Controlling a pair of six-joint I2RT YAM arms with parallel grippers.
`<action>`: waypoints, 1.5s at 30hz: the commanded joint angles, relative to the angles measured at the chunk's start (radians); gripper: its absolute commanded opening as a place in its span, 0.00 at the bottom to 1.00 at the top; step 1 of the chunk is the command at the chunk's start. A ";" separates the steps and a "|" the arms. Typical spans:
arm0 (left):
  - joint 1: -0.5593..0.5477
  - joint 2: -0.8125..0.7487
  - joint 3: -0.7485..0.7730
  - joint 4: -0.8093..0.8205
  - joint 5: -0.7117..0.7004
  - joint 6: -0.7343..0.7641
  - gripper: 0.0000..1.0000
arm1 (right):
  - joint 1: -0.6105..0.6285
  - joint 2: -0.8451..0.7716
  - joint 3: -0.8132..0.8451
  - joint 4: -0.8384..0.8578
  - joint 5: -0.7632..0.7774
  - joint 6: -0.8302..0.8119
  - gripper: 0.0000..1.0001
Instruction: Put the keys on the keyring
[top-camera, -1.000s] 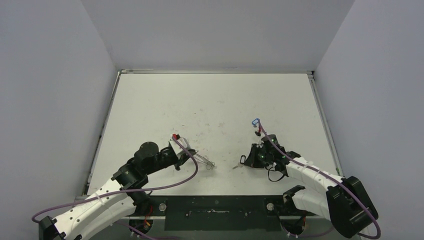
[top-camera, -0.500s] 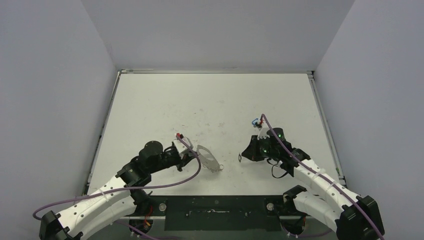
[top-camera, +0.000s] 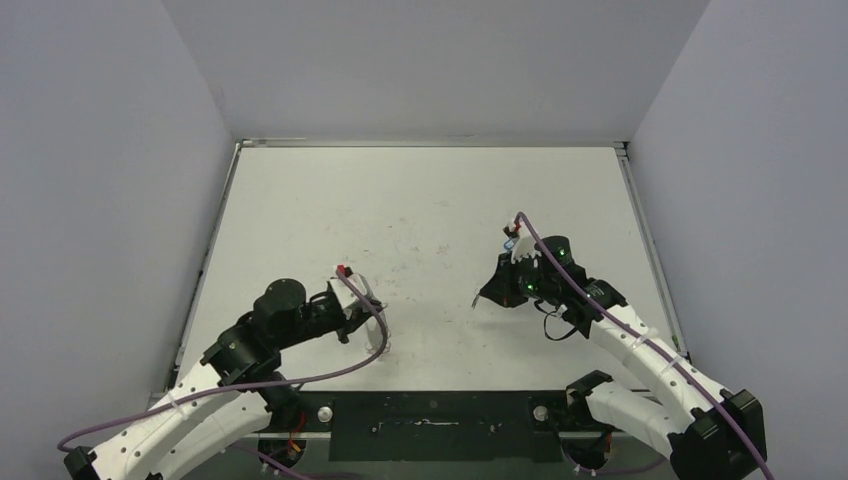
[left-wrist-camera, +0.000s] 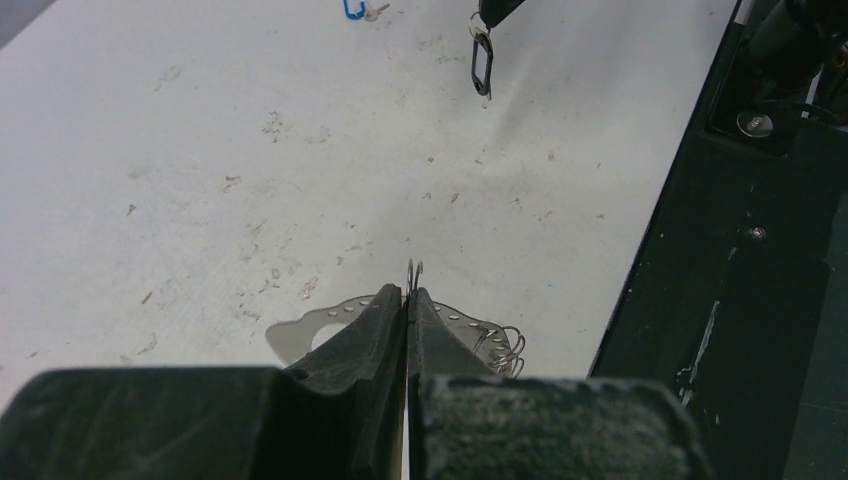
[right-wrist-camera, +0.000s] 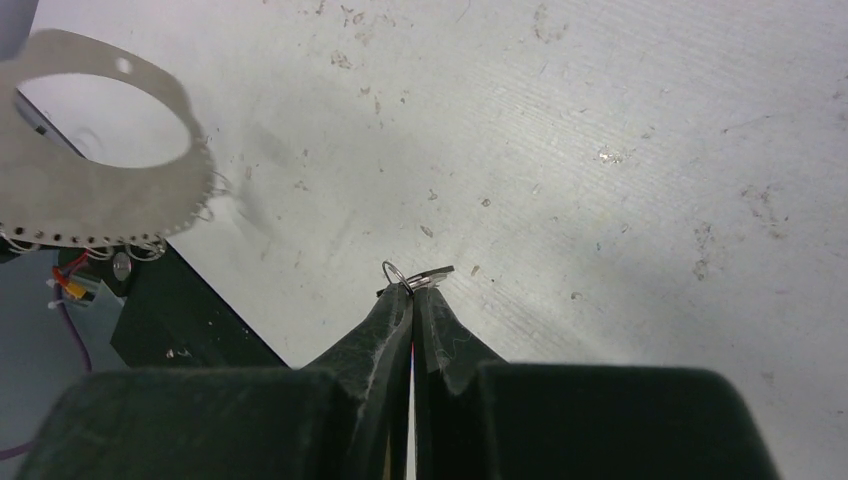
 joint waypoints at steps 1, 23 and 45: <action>-0.001 -0.058 0.110 -0.172 -0.046 0.074 0.00 | 0.003 0.021 0.043 -0.001 -0.038 -0.032 0.00; -0.007 0.301 -0.007 0.219 0.106 0.088 0.00 | 0.007 0.024 0.022 -0.050 -0.064 -0.073 0.00; -0.118 0.467 -0.136 0.787 0.120 -0.085 0.00 | 0.161 0.041 0.104 -0.007 -0.062 -0.072 0.00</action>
